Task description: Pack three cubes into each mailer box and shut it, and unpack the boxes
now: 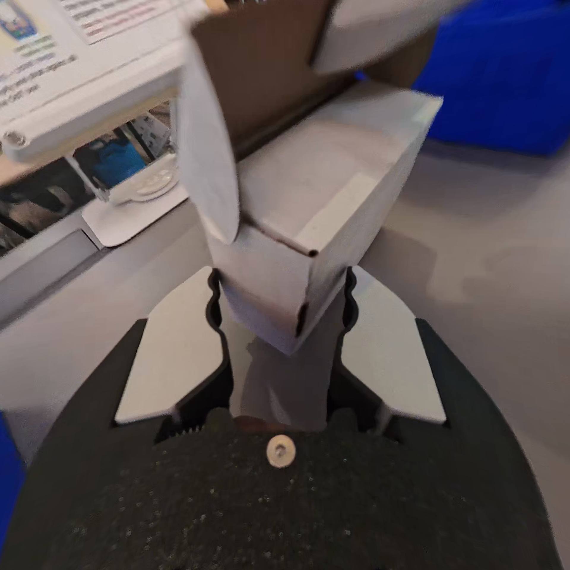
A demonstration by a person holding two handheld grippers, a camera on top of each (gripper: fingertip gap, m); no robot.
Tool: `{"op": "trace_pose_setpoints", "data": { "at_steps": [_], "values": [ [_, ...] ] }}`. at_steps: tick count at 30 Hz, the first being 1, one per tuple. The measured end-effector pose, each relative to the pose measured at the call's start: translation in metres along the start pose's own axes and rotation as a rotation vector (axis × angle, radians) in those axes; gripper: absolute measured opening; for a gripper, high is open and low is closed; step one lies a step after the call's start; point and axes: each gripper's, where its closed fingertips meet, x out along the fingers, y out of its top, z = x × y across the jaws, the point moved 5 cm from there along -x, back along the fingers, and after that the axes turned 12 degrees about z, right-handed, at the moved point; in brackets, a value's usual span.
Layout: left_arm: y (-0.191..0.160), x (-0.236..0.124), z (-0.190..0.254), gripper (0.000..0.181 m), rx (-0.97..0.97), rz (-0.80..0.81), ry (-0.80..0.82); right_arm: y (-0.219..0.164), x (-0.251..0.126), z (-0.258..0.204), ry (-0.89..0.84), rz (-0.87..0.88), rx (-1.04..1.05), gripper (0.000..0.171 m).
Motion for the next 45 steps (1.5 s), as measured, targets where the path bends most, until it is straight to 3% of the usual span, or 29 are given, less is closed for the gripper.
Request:
{"op": "trace_pose_setpoints", "data": {
  "at_steps": [4, 11, 17, 25, 30, 36, 45],
  "values": [
    [0.015, -0.012, -0.001, 0.066, -0.281, 0.105, -0.025, -0.007, 0.004, -0.001, -0.14, 0.006, 0.017, 0.002],
    [0.04, -0.032, -0.007, 0.055, -0.417, 0.272, 0.084, 0.0, -0.002, -0.015, -0.231, 0.023, -0.01, 0.002],
    [0.02, -0.024, -0.006, 0.039, -0.501, 0.159, 0.077, 0.012, -0.003, -0.031, -0.2, 0.061, 0.0, 0.002],
    [-0.006, -0.012, 0.013, 0.033, -0.431, -0.064, 0.047, 0.005, -0.018, -0.02, -0.107, 0.063, 0.152, 0.002],
    [-0.005, -0.014, 0.012, 0.028, -0.37, -0.071, 0.06, 0.004, -0.025, -0.016, -0.016, 0.061, 0.241, 0.002],
    [0.019, -0.025, 0.007, 0.024, -0.242, 0.07, 0.109, 0.007, -0.025, -0.024, 0.033, 0.065, 0.255, 0.002],
    [-0.006, -0.013, 0.008, 0.0, -0.2, -0.082, 0.082, 0.009, -0.027, -0.012, 0.018, 0.087, 0.224, 0.002]
  ]
}}
